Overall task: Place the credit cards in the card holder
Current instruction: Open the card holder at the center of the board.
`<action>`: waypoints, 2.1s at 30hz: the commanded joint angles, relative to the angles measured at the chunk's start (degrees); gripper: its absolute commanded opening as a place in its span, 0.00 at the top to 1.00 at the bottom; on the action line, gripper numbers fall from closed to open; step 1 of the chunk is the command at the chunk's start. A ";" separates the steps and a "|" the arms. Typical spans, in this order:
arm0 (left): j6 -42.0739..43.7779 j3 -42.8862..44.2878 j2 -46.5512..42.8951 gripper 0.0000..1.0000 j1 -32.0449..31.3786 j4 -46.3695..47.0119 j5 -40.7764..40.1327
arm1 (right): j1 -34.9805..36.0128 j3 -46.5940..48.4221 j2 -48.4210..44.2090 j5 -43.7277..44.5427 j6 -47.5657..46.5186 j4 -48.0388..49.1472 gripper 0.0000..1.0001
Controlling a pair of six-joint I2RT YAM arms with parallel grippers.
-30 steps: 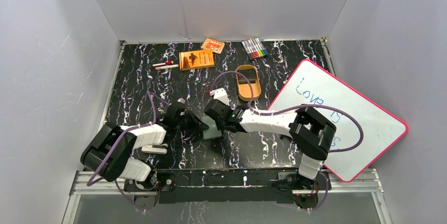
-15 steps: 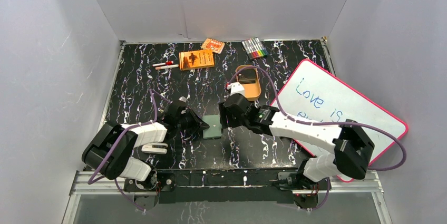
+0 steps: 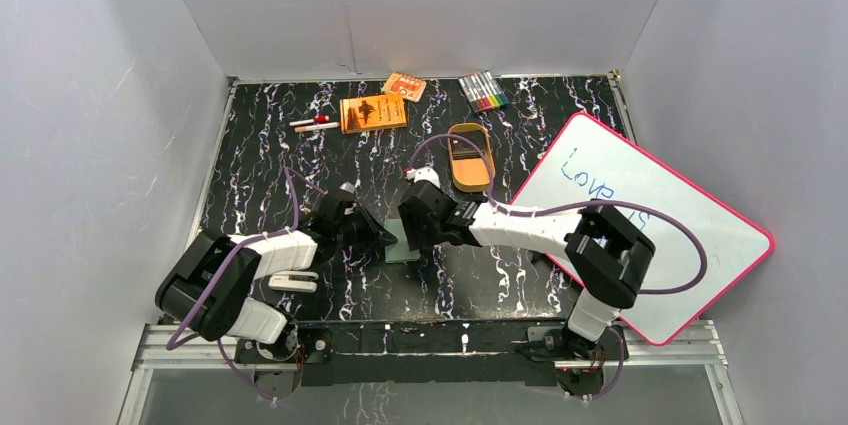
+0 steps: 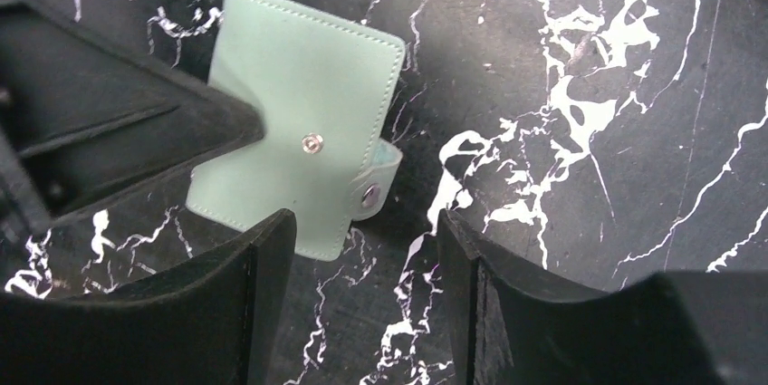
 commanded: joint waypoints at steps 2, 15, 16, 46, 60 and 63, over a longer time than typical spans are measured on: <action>1.50 -0.36 0.77 1.00 0.31 -4.44 -3.26 | -2.51 1.54 0.86 1.11 1.10 1.10 0.41; 2.01 -0.02 0.60 1.00 0.32 -5.09 -3.34 | -5.18 -0.45 3.59 -2.86 1.23 5.19 0.58; 2.00 -0.10 0.64 1.00 0.27 -5.05 -3.34 | -5.28 -0.43 3.89 -3.19 1.22 5.26 0.59; 8.07 -1.14 -7.87 0.21 0.23 -2.89 5.35 | -6.84 -10.10 -14.12 -18.08 0.34 8.93 1.00; 9.58 0.47 -9.33 0.18 -0.65 0.83 8.98 | -6.78 -11.64 -15.56 -18.59 0.22 11.13 1.00; 10.74 2.18 -9.24 0.17 -0.65 -0.79 9.38 | -6.78 -11.56 -16.40 -18.99 -0.16 11.87 1.00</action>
